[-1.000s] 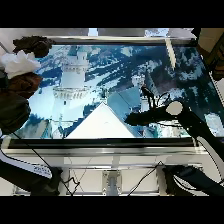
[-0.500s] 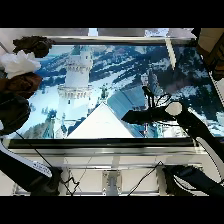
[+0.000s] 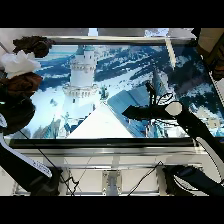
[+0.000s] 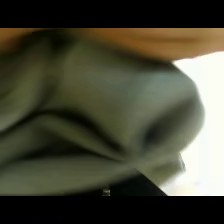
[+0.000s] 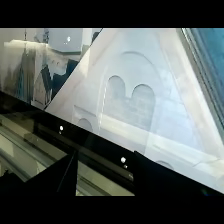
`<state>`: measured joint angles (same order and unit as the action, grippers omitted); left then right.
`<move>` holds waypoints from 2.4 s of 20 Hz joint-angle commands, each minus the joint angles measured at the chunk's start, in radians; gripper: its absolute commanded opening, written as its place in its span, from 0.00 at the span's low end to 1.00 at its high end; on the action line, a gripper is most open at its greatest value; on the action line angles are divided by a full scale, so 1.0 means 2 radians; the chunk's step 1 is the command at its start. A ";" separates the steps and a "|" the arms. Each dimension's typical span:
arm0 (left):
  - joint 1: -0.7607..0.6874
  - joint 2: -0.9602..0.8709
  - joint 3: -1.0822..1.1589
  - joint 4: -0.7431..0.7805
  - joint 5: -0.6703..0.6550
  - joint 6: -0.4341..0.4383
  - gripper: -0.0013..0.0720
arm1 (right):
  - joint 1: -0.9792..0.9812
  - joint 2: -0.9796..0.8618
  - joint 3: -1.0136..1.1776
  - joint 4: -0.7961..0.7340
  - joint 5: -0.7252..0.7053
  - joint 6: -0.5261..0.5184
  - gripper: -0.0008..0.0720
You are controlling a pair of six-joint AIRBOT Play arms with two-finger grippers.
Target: Fold the shirts.
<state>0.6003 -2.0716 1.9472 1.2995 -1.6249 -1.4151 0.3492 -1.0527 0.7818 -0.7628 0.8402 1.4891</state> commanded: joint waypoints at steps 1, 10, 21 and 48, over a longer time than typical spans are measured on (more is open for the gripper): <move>-0.024 0.000 0.001 -0.246 -0.038 0.045 0.03 | -0.001 0.000 0.000 -0.046 -0.058 -0.002 0.43; -0.371 0.043 0.024 -0.391 0.004 0.072 0.03 | -0.100 0.000 0.000 -0.128 -0.112 -0.004 0.43; -0.560 0.044 0.050 -0.419 0.264 0.113 0.83 | -0.143 -0.001 0.000 -0.164 -0.100 -0.103 0.67; -0.300 0.047 0.051 -0.016 -0.112 -0.051 0.75 | -0.172 -0.229 0.000 0.045 -0.010 -0.195 0.45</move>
<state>-0.0006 -1.9789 2.0476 1.1358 -1.8145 -1.5192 0.0051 -1.4960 0.7830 -0.6746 0.8013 1.0985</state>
